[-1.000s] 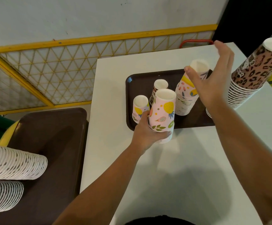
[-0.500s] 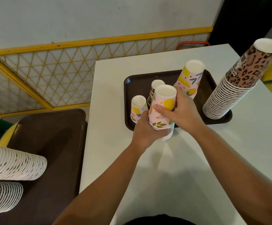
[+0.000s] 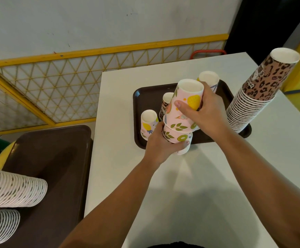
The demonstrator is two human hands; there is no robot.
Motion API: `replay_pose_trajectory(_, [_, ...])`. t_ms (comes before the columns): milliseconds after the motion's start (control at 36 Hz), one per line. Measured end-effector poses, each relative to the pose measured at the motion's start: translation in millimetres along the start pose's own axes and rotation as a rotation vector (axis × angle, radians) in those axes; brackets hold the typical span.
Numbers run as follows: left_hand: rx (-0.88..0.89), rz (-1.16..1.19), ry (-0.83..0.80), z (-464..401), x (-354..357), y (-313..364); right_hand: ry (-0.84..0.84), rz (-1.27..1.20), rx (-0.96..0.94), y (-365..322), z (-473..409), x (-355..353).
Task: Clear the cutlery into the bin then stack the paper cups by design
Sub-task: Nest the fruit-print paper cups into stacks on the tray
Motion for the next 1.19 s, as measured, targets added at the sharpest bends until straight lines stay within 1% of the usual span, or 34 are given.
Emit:
replay_pose_trajectory(111, [0.014, 0.002, 0.022, -5, -1, 6, -0.001, -0.027, 0.030, 3, -4, -2])
replay_pose_trajectory(250, [0.043, 0.027, 0.063, -9, -5, 10, -0.060, -0.014, 0.046, 10, -4, 7])
replay_pose_trajectory(389, [0.066, 0.001, 0.019, -12, 3, 15, -0.042, -0.010, 0.041, 12, -9, 3])
replay_pose_trajectory(528, [0.049, 0.033, 0.008, -13, 5, 11, -0.013, -0.050, 0.043, 12, -14, -5])
replay_pose_trajectory(667, [0.063, -0.008, 0.006, -14, 10, 10, 0.079, -0.104, 0.003, 0, -22, -26])
replay_pose_trajectory(806, [0.038, -0.018, -0.003, -13, 12, 5, 0.333, -0.226, -0.066, -21, -34, -74])
replay_pose_trajectory(861, [0.024, -0.030, -0.015, -12, 14, 4, 0.421, -0.216, -0.114, -31, -36, -91])
replay_pose_trajectory(917, [0.013, -0.041, -0.017, -12, 16, 4, 0.470, -0.183, -0.158, -38, -39, -101])
replay_pose_trajectory(972, [0.013, -0.048, -0.014, -12, 17, 5, 0.471, -0.157, -0.167, -38, -44, -102])
replay_pose_trajectory(1083, [0.020, -0.051, 0.013, -12, 15, 8, 0.415, -0.150, -0.136, -17, -56, -91])
replay_pose_trajectory(1194, [0.037, -0.050, 0.040, -12, 16, 16, 0.407, -0.136, -0.117, -8, -61, -86])
Point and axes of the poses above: each hand's wrist, its own z-axis away from the middle knuckle, its own x-axis out of the palm, y = z × x, the point moved 10 cm from there along -z, towards the middle knuckle, and after that the axes turned 1 degree about -y, right-handed, at the moved point
